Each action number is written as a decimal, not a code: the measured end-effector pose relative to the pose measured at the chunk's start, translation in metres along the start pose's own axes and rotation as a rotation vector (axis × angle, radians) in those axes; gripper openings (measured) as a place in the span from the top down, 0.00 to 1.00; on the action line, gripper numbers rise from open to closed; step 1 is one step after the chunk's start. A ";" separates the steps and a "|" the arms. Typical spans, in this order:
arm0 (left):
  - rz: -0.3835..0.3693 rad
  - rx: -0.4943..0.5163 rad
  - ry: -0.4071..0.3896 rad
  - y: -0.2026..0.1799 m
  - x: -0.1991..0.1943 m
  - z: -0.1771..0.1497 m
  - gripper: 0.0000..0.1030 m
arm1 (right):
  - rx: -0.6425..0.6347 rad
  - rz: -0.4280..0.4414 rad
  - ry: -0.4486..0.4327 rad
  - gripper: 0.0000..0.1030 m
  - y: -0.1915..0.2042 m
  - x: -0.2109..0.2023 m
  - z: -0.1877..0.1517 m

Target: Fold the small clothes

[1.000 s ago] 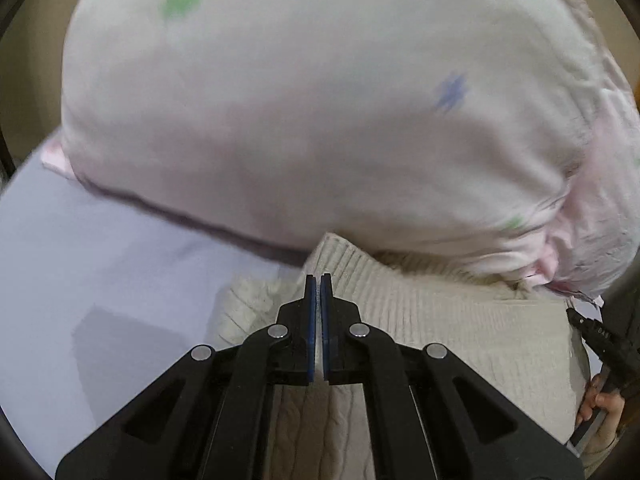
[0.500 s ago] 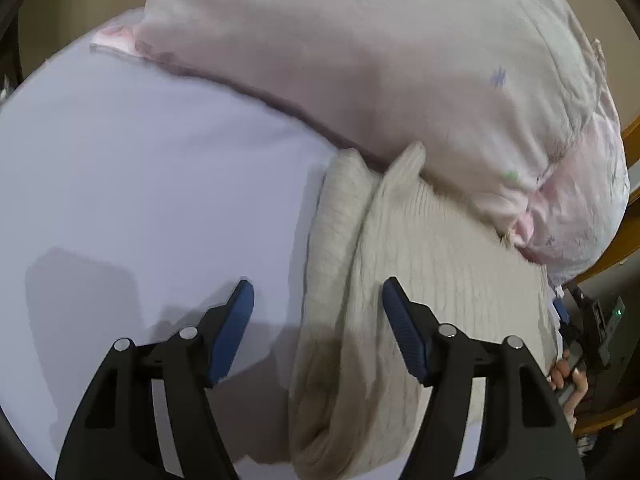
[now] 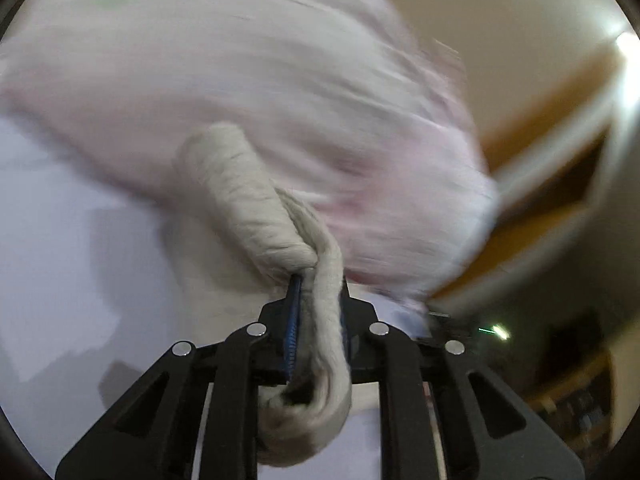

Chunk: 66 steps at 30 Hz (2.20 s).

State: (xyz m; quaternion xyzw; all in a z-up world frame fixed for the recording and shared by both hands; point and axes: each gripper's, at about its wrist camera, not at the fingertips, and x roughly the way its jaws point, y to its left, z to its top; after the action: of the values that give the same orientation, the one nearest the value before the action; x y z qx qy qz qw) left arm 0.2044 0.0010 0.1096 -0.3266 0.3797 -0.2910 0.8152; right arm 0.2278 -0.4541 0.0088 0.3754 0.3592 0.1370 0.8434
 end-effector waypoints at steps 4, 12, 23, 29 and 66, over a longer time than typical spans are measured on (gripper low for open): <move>-0.170 0.025 0.207 -0.056 0.134 -0.027 0.85 | -0.027 -0.031 0.001 0.21 -0.013 -0.007 0.008; -0.095 0.034 0.193 -0.046 0.137 -0.029 0.39 | 0.160 0.069 0.242 0.14 -0.050 0.011 0.007; 0.365 0.125 0.229 0.016 0.095 -0.061 0.21 | 0.037 0.012 0.477 0.29 -0.015 0.054 -0.036; 0.278 0.075 0.234 0.025 0.097 -0.078 0.21 | 0.106 0.057 0.440 0.69 -0.009 0.049 -0.050; 0.768 0.327 0.191 0.026 -0.024 -0.148 0.01 | -0.307 -0.218 0.137 0.02 0.130 -0.026 -0.132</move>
State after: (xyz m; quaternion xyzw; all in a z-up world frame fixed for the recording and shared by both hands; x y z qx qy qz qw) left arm 0.0776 -0.0114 0.0263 0.0006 0.4963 -0.0517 0.8666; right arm 0.1206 -0.3080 0.0562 0.1910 0.4290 0.1232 0.8742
